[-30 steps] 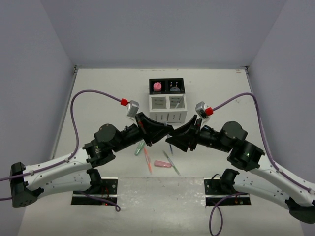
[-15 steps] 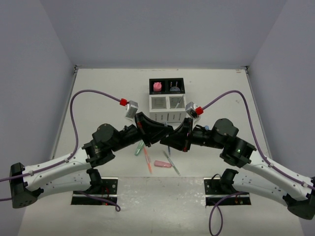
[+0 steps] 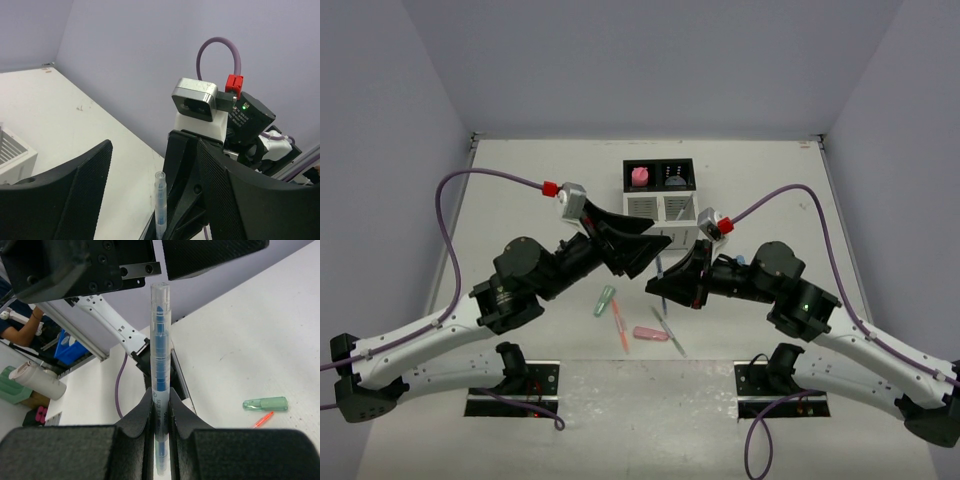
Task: Sort the stationery into containers
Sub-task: Close the pen cap on the pen.
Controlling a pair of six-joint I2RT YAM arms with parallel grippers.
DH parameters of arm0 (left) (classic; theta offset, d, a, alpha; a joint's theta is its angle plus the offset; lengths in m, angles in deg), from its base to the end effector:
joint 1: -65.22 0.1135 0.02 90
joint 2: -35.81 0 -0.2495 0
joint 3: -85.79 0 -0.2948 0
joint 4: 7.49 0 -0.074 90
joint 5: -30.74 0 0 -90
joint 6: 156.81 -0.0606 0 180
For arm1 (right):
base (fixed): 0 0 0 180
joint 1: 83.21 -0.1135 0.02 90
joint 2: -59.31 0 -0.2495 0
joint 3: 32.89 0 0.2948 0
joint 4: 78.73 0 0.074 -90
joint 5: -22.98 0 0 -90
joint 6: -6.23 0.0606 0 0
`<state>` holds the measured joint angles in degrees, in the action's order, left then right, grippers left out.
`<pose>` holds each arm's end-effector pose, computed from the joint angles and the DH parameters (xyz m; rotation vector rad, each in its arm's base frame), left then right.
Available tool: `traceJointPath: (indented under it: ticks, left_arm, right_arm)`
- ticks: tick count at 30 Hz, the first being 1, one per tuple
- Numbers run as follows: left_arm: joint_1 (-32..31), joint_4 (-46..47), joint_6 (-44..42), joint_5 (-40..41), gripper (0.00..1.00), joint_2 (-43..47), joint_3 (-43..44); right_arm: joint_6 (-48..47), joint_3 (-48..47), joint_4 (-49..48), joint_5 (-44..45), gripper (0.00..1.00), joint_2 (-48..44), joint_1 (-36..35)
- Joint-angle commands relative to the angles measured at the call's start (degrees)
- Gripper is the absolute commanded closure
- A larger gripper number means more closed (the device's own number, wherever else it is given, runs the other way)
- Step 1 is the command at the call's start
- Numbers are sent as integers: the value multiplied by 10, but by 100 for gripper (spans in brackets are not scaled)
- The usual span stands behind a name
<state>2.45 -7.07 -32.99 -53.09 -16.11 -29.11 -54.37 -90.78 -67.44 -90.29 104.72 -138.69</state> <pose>0.1356 -0.2492 0.4087 0.2688 1.4422 -1.3361 0.1289 0.2297 0.3576 -0.7390 1.5912 1.4438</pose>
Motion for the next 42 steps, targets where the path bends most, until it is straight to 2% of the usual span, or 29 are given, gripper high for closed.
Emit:
traceJointPath:
  ticks: [1,3,5,9,17,22,33,42]
  left_arm:
    - [0,-28,-17,19,41,-1,13]
    - [0,-20,-13,8,52,-1,5]
    - [0,-8,-10,-10,55,1,-1]
    - [0,9,-3,-41,75,3,-6]
    - [0,10,5,-59,97,-1,-13]
    - [0,11,10,-75,100,-6,-22]
    - [0,13,34,-91,100,-20,-50]
    - [0,12,30,-87,100,-5,-63]
  right_arm:
    - [-9,-10,-4,4,100,1,0]
    - [-12,-16,1,7,100,3,0]
    - [-14,-19,3,12,100,5,1]
    - [-17,-27,18,18,100,8,0]
    - [-24,-46,30,25,100,14,0]
    - [-37,-69,46,41,100,18,0]
    - [-81,-158,90,90,100,41,0]
    - [-84,-149,83,103,100,50,0]
